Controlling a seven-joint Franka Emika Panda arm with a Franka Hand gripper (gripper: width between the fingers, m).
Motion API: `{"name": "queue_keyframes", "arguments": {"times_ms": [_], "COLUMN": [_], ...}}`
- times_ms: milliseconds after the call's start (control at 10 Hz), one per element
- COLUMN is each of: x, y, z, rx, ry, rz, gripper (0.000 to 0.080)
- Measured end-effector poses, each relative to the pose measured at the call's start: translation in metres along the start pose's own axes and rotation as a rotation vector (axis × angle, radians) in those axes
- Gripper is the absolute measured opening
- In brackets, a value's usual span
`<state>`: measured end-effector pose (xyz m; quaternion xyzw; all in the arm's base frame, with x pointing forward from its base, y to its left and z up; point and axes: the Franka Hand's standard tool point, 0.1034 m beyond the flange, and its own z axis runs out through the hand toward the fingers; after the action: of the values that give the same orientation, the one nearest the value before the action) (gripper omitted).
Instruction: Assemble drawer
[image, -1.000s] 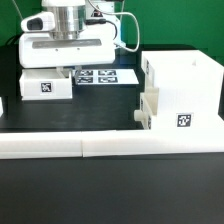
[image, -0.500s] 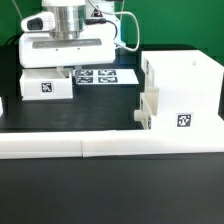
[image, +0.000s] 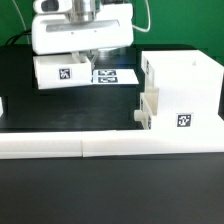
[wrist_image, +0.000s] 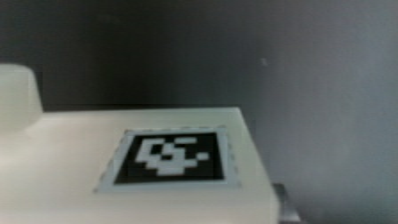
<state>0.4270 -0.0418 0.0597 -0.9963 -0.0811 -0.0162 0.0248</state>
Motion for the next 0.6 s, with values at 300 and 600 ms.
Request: {"name": "queue_keyframes", "arguments": {"times_ms": [300, 600], "x": [0.032, 0.028], "y": [-0.005, -0.005], "z": [-0.012, -0.010], "rx": [0.019, 0.020], "ry": [-0.002, -0.007], "rz": [-0.060, -0.125], "gripper": [0.0042, 0.0042]}}
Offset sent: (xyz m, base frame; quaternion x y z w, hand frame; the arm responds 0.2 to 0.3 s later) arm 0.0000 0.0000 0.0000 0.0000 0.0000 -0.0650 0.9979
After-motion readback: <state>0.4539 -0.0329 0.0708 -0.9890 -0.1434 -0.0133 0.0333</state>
